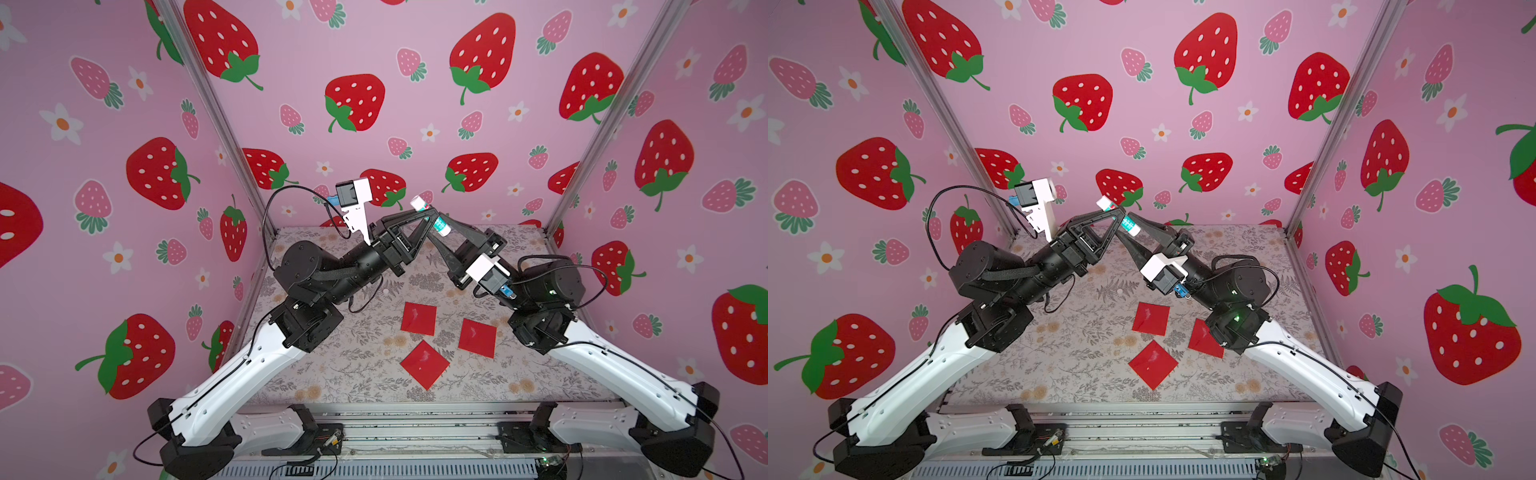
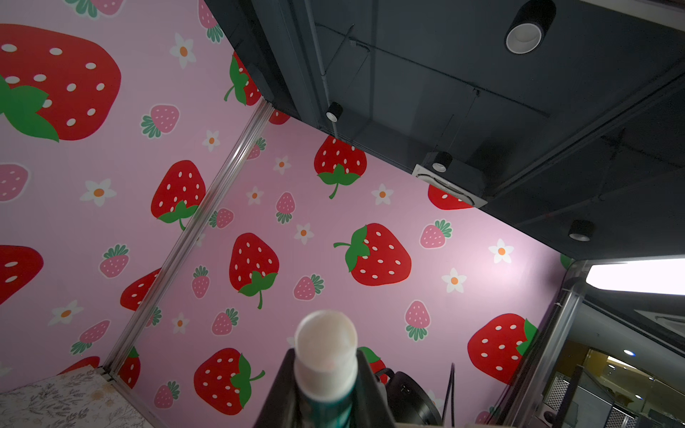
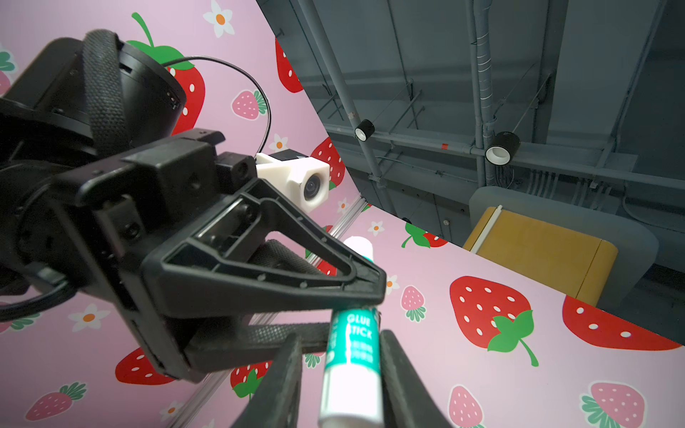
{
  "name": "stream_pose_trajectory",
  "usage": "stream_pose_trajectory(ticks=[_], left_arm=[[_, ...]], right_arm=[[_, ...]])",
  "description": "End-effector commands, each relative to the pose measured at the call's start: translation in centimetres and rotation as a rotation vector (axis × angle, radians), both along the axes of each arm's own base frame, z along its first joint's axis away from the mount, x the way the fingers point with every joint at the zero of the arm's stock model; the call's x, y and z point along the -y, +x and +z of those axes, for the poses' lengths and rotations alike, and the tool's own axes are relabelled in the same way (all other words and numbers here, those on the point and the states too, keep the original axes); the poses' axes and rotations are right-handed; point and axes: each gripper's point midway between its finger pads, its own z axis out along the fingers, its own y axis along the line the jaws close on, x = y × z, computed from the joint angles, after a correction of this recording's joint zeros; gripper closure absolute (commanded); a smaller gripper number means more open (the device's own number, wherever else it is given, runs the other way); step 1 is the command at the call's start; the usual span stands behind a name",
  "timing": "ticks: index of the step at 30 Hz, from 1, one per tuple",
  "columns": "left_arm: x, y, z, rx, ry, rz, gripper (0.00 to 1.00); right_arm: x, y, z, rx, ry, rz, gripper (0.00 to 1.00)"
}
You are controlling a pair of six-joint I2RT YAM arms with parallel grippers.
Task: Seal the envelope with a glue stick
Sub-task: Screw the glue stick.
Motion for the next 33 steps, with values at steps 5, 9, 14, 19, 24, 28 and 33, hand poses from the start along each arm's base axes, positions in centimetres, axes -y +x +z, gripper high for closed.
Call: stream_pose_trajectory(ticks=[5,9,14,19,24,28,33], left_arm=[[-0.2,-0.5,0.3,0.01,0.001,-0.007,1.0],[-0.3,-0.4,0.3,0.011,0.007,0.003,1.0],[-0.4,-0.5,0.4,0.012,0.006,0.002,1.0],[0.0,-0.8,0.6,0.012,-0.005,-0.033,1.0],[0.0,-0.8,0.6,0.007,-0.013,-0.04,1.0],[0.0,-0.8,0.5,0.008,-0.019,-0.039,1.0],[-0.3,-0.5,0.1,0.008,-0.003,-0.006,0.96]], right_arm=[[1.2,-1.6,2.4,0.053,0.06,0.027,0.64],[1.4,-1.5,2.8,0.04,0.085,0.032,0.69],[1.7,-1.2,3.3,0.02,0.106,0.024,0.7],[1.2,-0.5,3.2,0.011,0.092,0.003,0.69],[1.3,0.3,3.4,-0.006,0.107,-0.03,0.72],[1.5,0.8,3.3,-0.022,0.116,-0.055,0.8],[2.1,1.4,3.3,-0.059,0.127,-0.09,0.92]])
